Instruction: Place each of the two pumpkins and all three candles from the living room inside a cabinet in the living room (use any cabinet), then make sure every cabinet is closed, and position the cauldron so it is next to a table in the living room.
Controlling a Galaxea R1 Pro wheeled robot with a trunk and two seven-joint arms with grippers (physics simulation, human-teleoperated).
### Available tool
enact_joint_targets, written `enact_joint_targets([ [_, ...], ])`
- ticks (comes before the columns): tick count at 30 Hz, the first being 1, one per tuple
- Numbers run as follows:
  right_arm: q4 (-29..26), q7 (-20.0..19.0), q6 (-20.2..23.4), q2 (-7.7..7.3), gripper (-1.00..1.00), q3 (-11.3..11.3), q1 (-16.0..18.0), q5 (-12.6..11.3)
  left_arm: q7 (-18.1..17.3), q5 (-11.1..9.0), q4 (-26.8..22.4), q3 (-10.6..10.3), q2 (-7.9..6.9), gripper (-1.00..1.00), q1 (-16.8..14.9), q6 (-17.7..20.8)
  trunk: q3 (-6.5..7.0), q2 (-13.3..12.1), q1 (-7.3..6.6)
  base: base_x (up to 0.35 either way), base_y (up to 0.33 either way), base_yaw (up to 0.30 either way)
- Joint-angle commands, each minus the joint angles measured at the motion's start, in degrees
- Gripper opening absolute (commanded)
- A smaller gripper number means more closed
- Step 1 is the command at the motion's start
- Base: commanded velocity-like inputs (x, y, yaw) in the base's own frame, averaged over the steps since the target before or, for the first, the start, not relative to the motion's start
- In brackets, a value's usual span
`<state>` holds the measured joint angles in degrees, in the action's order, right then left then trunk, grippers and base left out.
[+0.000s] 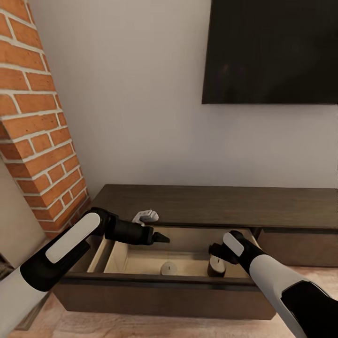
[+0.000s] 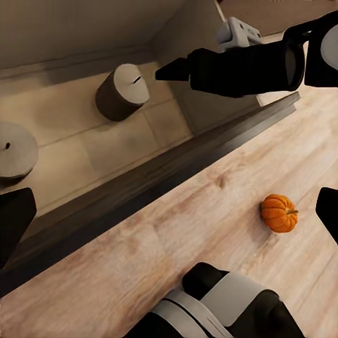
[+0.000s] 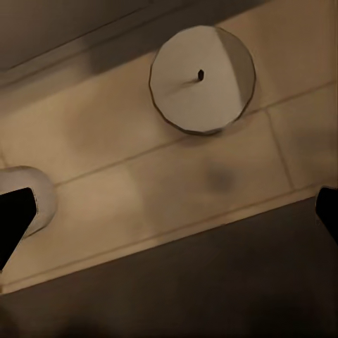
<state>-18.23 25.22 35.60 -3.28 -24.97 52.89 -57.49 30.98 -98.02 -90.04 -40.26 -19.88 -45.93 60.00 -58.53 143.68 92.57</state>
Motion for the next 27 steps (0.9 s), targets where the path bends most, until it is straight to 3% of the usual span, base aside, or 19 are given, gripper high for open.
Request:
enact_joint_targets([
  [1,-0.1,0.4,0.2,-0.06,1.0,-0.4,0.0,-0.6,0.6,-0.5,-0.1,-0.1,-0.02,1.0,-0.1,0.0,0.17,0.0,-0.04,-0.013,0.002,0.0],
  [27,-0.1,0.4,0.0,0.02,1.0,-0.5,0.0,-0.5,0.8,-0.3,0.0,-0.3,-0.01,1.0,-0.1,0.0,5.93,-0.3,-0.71,-0.038,0.0,0.0],
])
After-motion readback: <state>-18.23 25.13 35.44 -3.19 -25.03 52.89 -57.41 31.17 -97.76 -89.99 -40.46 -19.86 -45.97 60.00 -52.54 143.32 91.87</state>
